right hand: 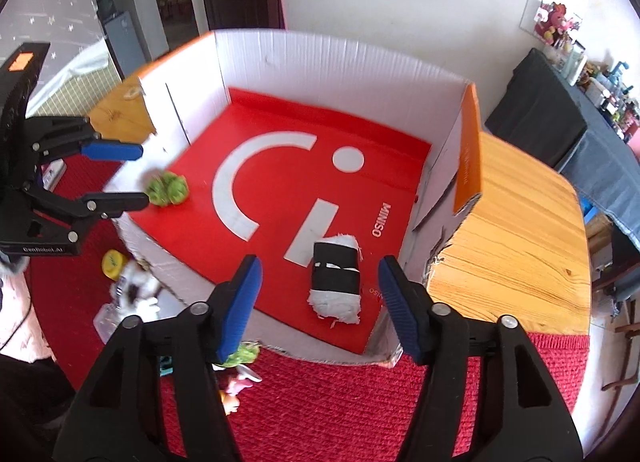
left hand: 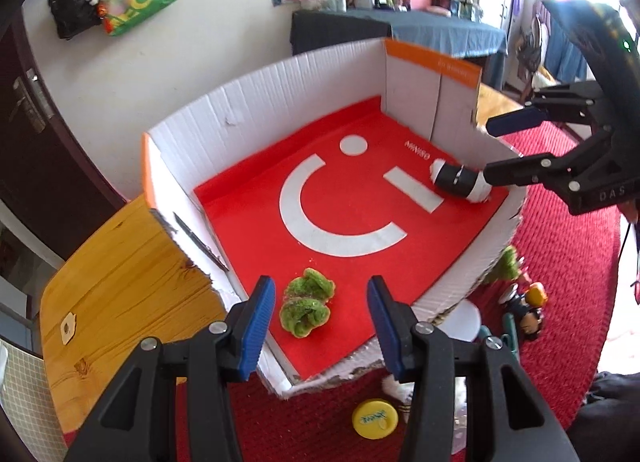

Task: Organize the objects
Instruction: 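Lift both open tools out of the box back over the rug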

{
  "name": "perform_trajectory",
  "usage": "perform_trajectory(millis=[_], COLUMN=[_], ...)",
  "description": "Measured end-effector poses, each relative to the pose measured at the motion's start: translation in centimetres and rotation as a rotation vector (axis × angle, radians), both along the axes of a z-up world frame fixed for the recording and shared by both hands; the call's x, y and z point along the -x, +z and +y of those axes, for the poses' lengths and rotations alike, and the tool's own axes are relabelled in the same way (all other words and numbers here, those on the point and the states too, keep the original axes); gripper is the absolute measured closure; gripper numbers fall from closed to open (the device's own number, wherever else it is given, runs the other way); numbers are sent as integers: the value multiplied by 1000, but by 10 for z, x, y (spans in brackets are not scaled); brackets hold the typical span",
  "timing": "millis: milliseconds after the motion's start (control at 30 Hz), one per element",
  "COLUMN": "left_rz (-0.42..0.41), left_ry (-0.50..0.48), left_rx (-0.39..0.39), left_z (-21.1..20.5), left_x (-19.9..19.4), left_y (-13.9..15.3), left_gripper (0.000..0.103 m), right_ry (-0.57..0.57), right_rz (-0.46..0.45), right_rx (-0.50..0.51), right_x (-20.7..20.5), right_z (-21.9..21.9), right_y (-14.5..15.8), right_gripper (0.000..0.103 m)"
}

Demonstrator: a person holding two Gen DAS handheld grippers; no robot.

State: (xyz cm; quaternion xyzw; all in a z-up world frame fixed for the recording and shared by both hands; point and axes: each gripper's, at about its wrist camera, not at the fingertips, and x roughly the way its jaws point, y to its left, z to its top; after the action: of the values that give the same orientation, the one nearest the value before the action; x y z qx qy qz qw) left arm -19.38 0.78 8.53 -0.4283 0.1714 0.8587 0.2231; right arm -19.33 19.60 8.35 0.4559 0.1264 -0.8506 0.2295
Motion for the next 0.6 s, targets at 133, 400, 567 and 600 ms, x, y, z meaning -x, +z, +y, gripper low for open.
perform_trajectory(millis=[133,400,567,600], left_rz=[40,115,154,164], left_ry=[24,77,124,133], left_rx=[-28,-93,-144,-155], left_z=[-7,-17,-26,-27], left_x=[-17,-50,-74,-79], left_y=[12,30,37,39], left_gripper=[52,36,33,32], right_ry=[-8,-19,-42,-47], right_rz=[44,133,195,210], right_rx=[31,84,121,130], right_x=[-6,-39,-63,-68], right_z=[-8,-8,-5,-4], right_y=[9,31,40,42], right_gripper=[36,27,21,20])
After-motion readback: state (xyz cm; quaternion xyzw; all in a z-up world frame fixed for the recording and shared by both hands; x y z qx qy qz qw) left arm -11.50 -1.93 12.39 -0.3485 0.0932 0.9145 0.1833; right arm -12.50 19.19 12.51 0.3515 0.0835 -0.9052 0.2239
